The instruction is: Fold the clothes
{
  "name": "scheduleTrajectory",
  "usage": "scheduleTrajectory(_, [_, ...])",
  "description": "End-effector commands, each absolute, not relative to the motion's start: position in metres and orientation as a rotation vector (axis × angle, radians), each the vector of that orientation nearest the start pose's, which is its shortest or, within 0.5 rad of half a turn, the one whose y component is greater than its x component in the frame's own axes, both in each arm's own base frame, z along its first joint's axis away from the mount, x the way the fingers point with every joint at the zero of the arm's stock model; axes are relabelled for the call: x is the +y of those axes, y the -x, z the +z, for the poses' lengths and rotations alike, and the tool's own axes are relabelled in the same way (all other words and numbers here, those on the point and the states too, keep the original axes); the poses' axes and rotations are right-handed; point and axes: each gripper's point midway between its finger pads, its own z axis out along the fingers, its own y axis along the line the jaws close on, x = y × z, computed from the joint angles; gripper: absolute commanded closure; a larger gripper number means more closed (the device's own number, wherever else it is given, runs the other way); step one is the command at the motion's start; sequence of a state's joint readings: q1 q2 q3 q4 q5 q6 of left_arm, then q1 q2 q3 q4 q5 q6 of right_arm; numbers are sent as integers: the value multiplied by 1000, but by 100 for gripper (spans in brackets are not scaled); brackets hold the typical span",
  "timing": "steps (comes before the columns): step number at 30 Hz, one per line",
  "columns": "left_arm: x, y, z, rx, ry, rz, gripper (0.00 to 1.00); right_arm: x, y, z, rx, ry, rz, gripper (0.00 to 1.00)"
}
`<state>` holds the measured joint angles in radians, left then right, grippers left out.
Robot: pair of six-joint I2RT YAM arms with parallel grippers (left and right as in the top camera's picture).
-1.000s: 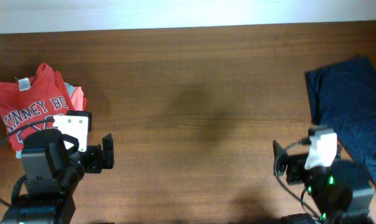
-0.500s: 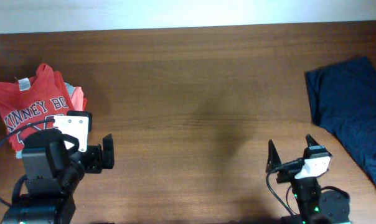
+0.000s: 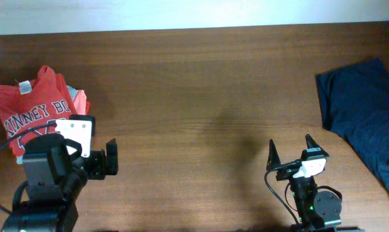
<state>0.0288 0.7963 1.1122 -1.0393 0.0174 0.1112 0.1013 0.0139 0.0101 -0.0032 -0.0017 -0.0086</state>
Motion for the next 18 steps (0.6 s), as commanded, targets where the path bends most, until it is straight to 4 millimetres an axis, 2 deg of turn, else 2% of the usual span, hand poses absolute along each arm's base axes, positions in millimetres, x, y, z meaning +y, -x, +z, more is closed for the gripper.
scheduleTrajectory(1, [7,-234,272,2293,-86,65,1,26,-245,165,1608,111,61,2])
scheduleTrajectory(2, [7,-234,272,2293,-86,65,1,27,-244,155,1650,112,69,1])
scheduleTrajectory(18, [7,-234,272,2293,-86,65,1,27,-245,156,1647,103,80,1])
